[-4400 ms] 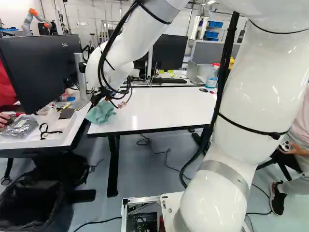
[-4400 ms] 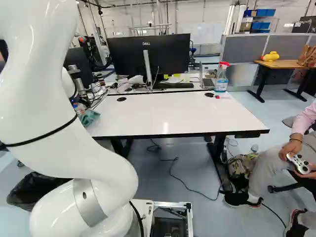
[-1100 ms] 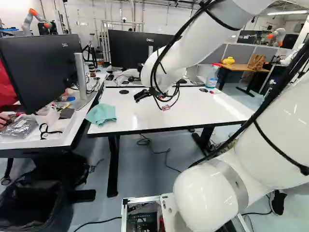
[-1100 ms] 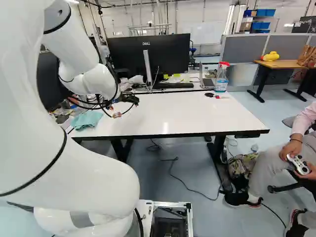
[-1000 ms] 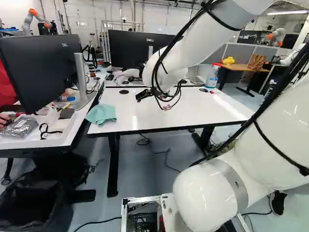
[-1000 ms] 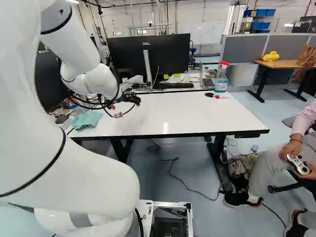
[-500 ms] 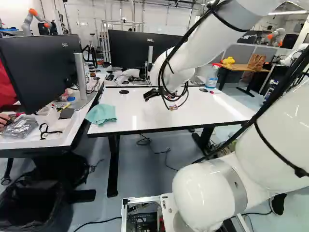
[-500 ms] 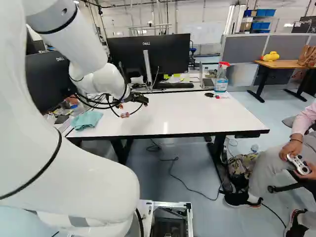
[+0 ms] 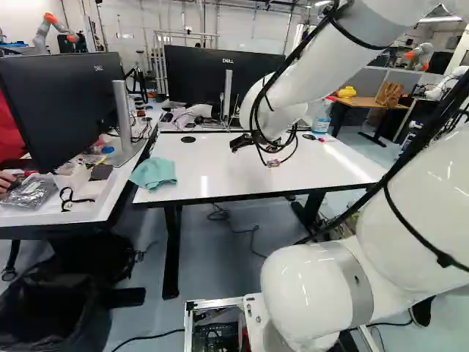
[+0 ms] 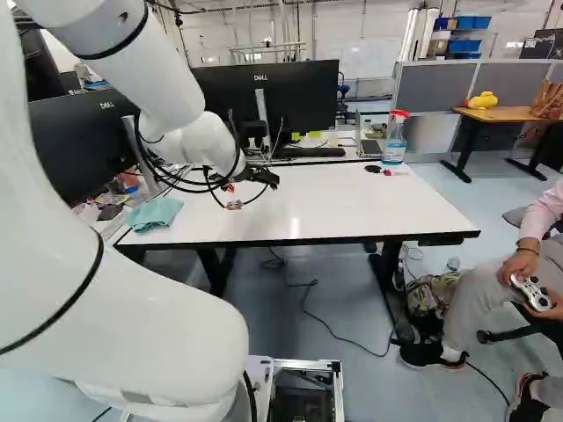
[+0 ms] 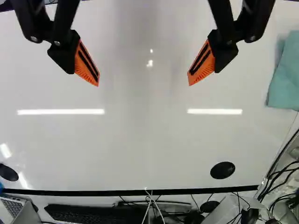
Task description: Clean the table with the green towel
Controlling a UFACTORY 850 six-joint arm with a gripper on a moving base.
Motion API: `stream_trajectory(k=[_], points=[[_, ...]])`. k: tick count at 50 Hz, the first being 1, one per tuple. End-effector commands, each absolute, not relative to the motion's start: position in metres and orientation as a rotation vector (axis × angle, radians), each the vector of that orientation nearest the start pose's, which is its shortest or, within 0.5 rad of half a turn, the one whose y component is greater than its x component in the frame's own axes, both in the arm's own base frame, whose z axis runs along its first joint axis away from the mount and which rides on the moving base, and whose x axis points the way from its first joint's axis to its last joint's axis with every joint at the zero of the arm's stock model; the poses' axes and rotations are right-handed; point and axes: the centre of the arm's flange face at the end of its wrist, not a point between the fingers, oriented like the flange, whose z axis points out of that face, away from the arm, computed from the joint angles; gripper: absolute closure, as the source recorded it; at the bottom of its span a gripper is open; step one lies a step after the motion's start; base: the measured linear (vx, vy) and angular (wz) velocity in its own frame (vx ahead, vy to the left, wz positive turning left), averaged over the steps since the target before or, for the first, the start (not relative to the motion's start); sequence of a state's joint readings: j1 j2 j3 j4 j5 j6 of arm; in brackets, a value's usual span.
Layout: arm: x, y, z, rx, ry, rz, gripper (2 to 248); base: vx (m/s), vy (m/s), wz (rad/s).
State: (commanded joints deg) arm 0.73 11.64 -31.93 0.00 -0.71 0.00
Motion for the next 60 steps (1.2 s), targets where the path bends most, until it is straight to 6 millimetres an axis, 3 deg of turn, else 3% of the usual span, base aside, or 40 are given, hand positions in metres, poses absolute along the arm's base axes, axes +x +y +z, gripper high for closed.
stream_trajectory(k=[60], points=[[0.379, 0.0008, 0.4652, -2.903, -0.003, -1.198, 3, 0.0, 0.0, 0.0]])
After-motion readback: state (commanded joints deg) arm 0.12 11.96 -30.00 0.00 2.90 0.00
